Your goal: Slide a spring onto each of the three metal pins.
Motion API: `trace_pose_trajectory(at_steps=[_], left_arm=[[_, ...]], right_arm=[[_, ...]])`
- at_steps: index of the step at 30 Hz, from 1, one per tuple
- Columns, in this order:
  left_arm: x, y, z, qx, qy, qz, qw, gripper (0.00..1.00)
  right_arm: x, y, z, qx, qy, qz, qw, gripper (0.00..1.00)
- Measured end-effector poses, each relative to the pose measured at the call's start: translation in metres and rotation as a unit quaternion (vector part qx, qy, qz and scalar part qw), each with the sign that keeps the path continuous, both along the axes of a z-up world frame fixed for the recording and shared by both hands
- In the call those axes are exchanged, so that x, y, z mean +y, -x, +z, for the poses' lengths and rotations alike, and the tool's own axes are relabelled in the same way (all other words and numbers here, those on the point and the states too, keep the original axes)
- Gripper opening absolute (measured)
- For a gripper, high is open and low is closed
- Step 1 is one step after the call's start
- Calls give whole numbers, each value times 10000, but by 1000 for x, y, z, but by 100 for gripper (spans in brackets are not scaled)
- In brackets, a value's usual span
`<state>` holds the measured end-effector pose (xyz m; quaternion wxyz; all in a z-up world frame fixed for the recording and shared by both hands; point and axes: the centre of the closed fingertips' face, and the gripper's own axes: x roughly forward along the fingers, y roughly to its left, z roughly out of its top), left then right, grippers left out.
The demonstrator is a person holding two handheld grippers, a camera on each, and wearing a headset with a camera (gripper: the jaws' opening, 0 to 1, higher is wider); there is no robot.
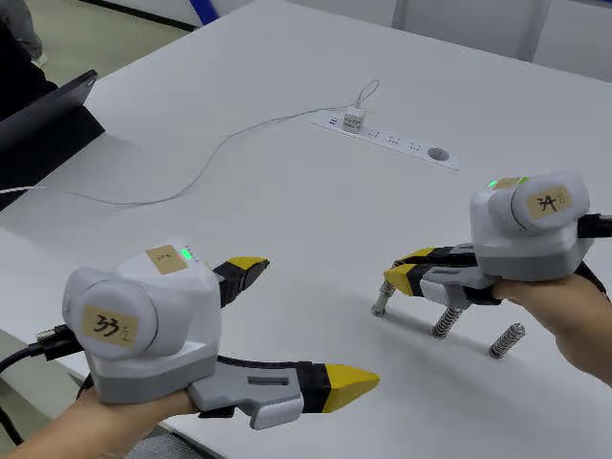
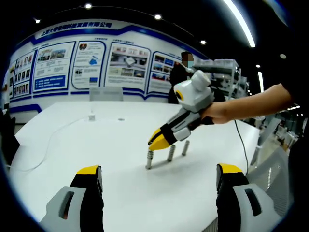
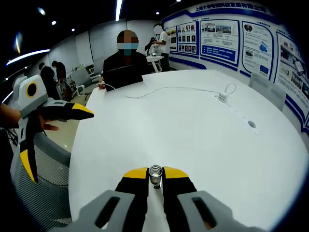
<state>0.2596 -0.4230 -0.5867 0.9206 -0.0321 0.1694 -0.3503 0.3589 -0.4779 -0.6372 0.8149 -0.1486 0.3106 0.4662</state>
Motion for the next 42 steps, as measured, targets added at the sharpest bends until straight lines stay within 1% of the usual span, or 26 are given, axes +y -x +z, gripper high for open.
trace_pose_trajectory(at_steps=[4, 7, 12, 14, 17, 22, 27, 30, 33, 34, 39, 42], left_arm=[[1, 0, 0, 15, 26, 21, 10000, 100], [2, -1, 0, 42, 50, 42, 10000, 100], [2, -1, 0, 57, 71, 48, 9999, 100], [1, -1, 0, 69, 88, 39, 9999, 100], [1, -1, 2, 30, 144, 48, 9999, 100], [2, -1, 0, 101, 175, 74, 9998, 100], [1, -1, 0, 94, 155, 54, 9998, 100], [1, 0, 0, 104, 144, 44, 9998, 100], [1, 0, -1, 119, 138, 42, 9998, 100], [1, 0, -1, 127, 135, 41, 9998, 100], [1, 0, -2, 142, 123, 46, 9998, 100], [1, 0, -2, 138, 119, 59, 9998, 100]], right_arm=[[1, 1, -7, 24, 65, -13, 10000, 11], [1, 2, -14, 19, 175, 45, 9998, 11], [0, 4, -20, 32, 217, 94, 9997, 11], [-1, 4, -21, 40, 244, 93, 9997, 12], [-1, 5, -24, 69, 274, 96, 9996, 12], [-1, 6, -27, 77, 315, 113, 9994, 12], [-2, 8, -31, 98, 370, 139, 9992, 12], [-3, 7, -32, 86, 398, 143, 9991, 12], [-5, 5, -31, 31, 424, 100, 9990, 18], [-6, 5, -30, 27, 419, 95, 9991, 18], [-9, 9, -22, -34, 328, 86, 9994, 18], [-12, 10, -17, -101, 199, 1, 9998, 21]])
